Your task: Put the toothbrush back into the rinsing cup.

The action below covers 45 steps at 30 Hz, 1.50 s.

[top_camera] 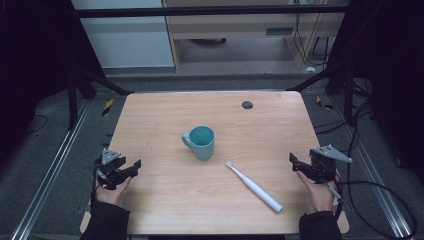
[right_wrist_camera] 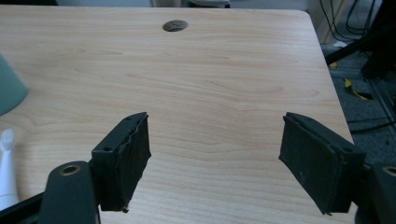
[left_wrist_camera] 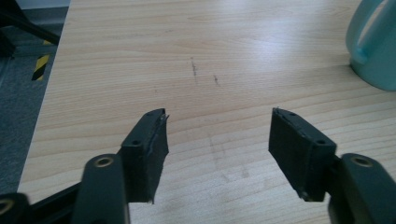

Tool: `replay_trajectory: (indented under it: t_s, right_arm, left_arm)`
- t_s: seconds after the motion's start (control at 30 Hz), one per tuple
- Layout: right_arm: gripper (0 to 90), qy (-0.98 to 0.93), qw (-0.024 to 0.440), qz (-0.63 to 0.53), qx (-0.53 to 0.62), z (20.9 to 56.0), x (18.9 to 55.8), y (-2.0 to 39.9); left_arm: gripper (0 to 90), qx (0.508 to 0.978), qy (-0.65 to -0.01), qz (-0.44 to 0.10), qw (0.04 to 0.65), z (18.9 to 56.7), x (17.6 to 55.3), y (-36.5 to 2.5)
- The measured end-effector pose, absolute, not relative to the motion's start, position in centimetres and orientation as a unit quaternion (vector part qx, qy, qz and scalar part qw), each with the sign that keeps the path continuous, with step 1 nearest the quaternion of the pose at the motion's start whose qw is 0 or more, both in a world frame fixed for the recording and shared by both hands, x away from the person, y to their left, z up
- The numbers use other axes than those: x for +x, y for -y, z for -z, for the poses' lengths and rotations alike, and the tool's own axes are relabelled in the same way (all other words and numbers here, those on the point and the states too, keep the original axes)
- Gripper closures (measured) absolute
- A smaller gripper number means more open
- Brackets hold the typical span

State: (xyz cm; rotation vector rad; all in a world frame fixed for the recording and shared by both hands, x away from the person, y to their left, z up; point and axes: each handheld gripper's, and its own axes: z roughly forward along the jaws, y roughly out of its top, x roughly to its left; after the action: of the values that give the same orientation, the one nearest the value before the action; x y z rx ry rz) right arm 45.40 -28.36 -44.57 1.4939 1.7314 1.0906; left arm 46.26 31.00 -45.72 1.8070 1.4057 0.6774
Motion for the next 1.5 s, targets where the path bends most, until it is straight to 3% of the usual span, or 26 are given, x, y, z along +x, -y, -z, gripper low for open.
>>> replay_trajectory:
  t_s: [0.3,0.77,1.5]
  right_arm:
    - [25.9,-0.722,0.281,-0.384,0.503,42.5,45.0,26.0]
    - [34.3,-0.823,0.190,-0.327,0.423,40.9,44.5,20.6]
    - [44.8,-0.893,0.123,-0.225,0.370,42.9,44.9,17.2]
  left_arm:
    - [51.6,0.724,-0.526,-0.272,0.354,46.2,46.3,-30.6]
    - [44.9,0.741,-0.518,-0.245,0.350,46.5,46.3,-30.1]
    - [39.6,0.754,-0.520,-0.222,0.335,46.8,46.6,-29.9]
